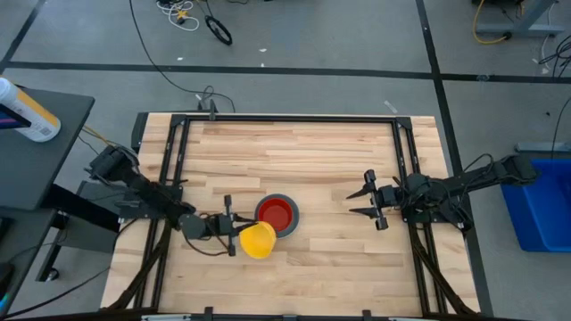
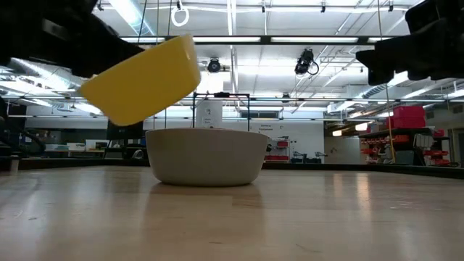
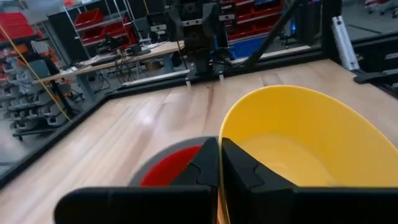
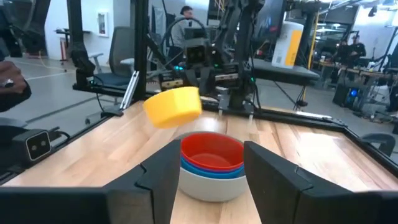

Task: Nest bowls inside each other
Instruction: Stack the yellow bowl on the red bowl

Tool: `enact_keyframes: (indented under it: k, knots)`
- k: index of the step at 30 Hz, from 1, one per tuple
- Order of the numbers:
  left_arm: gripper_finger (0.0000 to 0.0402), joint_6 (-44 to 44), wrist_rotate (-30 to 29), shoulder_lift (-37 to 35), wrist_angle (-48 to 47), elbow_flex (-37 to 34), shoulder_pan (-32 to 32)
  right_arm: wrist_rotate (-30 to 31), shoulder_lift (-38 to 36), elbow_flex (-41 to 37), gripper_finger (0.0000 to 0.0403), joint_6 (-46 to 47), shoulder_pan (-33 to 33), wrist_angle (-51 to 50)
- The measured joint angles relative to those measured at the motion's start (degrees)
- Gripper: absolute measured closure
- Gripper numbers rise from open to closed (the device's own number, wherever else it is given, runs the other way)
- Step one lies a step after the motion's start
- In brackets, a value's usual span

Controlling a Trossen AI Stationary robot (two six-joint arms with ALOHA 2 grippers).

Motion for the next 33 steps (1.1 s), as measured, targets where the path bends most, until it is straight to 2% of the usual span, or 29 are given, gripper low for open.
enact_keyframes:
  k: [10, 17, 22, 33]
  knots:
    - [0.0396, 4.61, 15.35, -4.31, -0.42, 0.0, 13.29, 0.0, -1.01, 0.02, 0.0234, 0.19, 0.0, -1.61]
    - [0.0396, 4.38, 25.69, -4.4, 1.25, 0.02, 21.69, 0.02, -1.01, 0.0, 0.0243, 0.19, 0.0, -2.52]
    - [0.0396, 3.69, 29.82, -3.99, 1.51, 0.02, 25.5, 0.02, -1.01, 0.02, 0.0249, 0.2, 0.0, -2.61]
    - [0.0396, 1.95, 31.31, -3.9, -2.07, 0.0, 27.81, 0.02, -1.01, 0.02, 0.0236, 0.19, 0.0, -2.81]
